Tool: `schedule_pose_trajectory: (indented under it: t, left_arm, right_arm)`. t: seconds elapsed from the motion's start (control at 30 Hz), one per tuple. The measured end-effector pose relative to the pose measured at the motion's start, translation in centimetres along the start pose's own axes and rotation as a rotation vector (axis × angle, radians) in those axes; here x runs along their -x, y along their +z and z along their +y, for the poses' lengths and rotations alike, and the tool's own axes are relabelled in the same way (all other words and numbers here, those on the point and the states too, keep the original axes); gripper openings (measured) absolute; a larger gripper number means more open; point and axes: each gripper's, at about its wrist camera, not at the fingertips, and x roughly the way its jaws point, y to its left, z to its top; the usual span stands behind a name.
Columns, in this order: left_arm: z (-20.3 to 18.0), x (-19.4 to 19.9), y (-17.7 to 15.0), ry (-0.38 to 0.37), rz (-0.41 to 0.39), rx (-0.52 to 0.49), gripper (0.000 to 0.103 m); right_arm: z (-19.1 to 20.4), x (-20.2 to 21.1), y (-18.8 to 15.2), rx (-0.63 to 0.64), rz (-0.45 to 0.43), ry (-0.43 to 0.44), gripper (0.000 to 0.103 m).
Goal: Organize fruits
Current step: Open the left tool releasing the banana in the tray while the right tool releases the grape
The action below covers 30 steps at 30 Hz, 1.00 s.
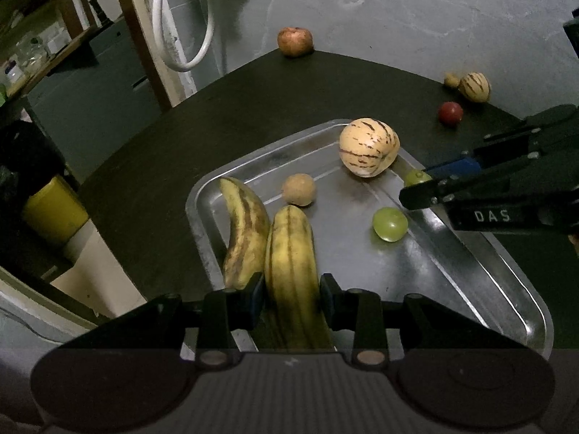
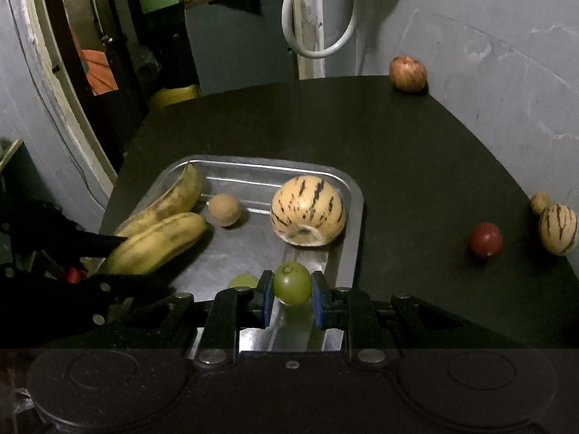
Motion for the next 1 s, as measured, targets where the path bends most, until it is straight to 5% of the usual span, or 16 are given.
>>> schedule_pose_trajectory:
  t: [0.33, 1.0]
  left_arm:
    - [0.0, 0.4, -0.4, 0.017, -0.002, 0.007, 0.039]
    - [0.0, 3.0, -1.2, 0.041, -0.041, 0.014, 0.064]
  right_arm:
    - [0.6, -0.3, -0.3, 0.032, 0.015, 0.001, 0.024]
    - [0.6, 3.2, -0.2, 0.008, -0.046, 0.005, 0.034]
